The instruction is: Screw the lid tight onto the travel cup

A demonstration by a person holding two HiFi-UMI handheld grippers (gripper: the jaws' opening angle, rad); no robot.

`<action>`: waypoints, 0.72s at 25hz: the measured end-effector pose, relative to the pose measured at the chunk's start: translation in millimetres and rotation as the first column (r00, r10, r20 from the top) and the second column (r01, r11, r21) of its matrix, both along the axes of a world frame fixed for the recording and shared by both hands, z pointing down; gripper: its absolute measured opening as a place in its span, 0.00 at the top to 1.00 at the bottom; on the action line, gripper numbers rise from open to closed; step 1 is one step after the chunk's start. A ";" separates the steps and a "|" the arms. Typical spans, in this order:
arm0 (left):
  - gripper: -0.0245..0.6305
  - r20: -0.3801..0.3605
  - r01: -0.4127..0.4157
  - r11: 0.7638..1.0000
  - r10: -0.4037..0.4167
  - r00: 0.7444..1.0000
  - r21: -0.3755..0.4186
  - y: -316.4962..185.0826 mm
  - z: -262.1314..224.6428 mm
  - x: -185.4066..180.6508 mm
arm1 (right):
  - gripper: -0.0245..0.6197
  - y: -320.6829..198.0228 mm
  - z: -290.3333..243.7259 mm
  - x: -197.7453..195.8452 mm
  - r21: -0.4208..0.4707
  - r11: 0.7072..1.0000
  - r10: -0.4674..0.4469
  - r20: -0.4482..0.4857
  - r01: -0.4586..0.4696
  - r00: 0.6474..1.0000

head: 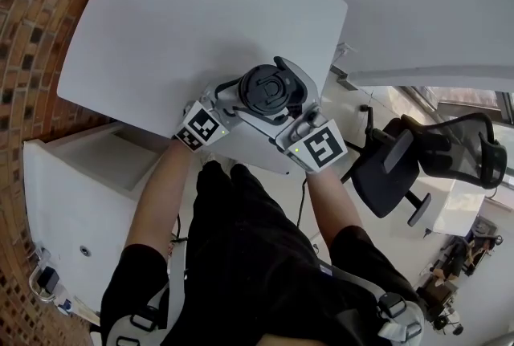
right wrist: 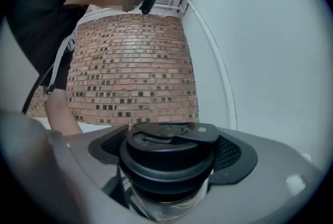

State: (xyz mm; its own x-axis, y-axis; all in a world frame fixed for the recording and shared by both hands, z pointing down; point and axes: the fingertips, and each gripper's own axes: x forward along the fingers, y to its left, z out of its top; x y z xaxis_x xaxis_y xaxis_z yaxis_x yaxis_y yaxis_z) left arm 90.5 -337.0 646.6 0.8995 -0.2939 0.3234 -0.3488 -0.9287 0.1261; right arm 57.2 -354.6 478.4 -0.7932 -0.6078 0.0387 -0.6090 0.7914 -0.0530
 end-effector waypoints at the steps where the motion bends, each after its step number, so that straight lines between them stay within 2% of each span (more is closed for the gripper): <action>1: 0.45 -0.001 0.000 1.000 0.000 1.000 0.000 0.0 -0.3 0.2 | 0.21 -0.5 2.4 -1.9 -0.012 1.000 -0.001 -0.005 0.001 1.000; 8: 0.45 -0.004 -0.003 1.000 0.003 1.000 0.000 1.8 -0.9 -1.5 | 0.21 0.9 14.5 -7.0 -0.055 0.999 0.002 -0.005 -0.002 1.000; 18: 0.45 -0.006 -0.001 1.000 0.001 1.000 0.002 0.4 -1.8 -0.1 | 0.21 1.5 26.6 -8.0 -0.022 1.000 0.001 -0.026 -0.002 1.000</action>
State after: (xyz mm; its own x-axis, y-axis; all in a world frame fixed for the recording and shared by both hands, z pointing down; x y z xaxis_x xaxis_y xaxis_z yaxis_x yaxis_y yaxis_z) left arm 90.4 -336.6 644.8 0.9015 -0.2940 0.3176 -0.3475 -0.9291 0.1265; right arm 49.2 -353.0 505.0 -0.7907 -0.6080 0.0725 -0.6118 0.7892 -0.0541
